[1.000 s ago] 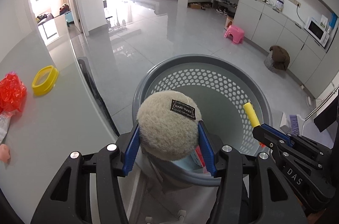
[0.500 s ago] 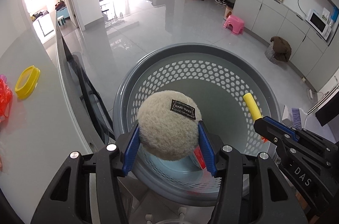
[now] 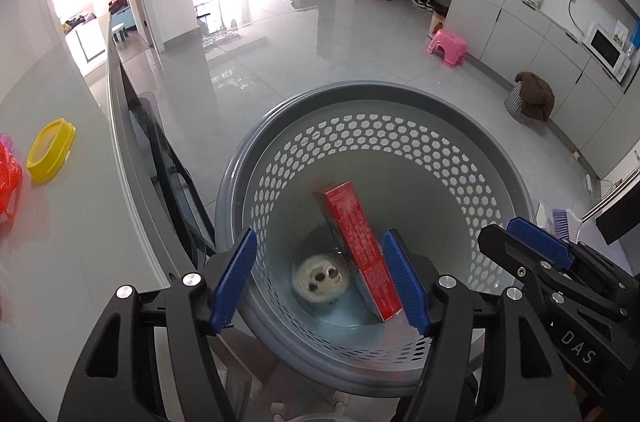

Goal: Collect trash
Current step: 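Carry the ball and dart over the grey basket and open both tools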

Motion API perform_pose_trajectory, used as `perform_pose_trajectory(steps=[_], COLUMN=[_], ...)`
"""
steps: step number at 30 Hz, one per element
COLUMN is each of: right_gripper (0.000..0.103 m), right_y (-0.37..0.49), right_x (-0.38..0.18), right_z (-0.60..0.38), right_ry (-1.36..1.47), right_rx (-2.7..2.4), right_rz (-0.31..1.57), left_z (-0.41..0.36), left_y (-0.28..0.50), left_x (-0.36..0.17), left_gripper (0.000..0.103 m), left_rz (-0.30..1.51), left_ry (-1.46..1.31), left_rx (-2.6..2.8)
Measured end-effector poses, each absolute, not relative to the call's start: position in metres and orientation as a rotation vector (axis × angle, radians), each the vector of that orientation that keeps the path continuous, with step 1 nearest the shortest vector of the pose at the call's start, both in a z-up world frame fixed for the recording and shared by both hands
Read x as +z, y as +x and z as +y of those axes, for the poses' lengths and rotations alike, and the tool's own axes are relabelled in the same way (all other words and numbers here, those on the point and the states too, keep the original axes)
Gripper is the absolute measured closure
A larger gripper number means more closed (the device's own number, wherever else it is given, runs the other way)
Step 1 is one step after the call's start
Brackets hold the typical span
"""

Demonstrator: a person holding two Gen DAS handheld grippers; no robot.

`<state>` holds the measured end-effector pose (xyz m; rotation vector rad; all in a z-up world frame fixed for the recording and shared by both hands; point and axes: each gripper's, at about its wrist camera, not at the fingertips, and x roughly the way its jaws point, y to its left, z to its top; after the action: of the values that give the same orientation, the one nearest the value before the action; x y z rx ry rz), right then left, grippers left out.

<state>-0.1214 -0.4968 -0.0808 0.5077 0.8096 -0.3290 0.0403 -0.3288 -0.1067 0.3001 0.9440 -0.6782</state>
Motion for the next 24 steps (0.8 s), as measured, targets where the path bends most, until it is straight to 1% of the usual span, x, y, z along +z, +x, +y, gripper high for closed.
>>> perform_pose_trajectory(steps=[7, 9, 24], right_gripper=[0.063, 0.062, 0.054], right_y=[-0.124, -0.126, -0.138], right_x=[-0.08, -0.079, -0.06], right_z=[-0.496, -0.496, -0.476], right_ry=[0.514, 0.517, 0.518], right_rx=[-0.333, -0.334, -0.309], right_rz=[0.804, 0.799, 0.764], left_z=[-0.325, -0.324, -0.287], left_y=[0.039, 0.039, 0.03], left_x=[-0.103, -0.102, -0.08], left_gripper=[0.036, 0.034, 0.033], left_rz=[0.928, 0.93, 0.887], left_ry=[0.297, 0.29, 0.243], left_rx=[-0.674, -0.667, -0.628])
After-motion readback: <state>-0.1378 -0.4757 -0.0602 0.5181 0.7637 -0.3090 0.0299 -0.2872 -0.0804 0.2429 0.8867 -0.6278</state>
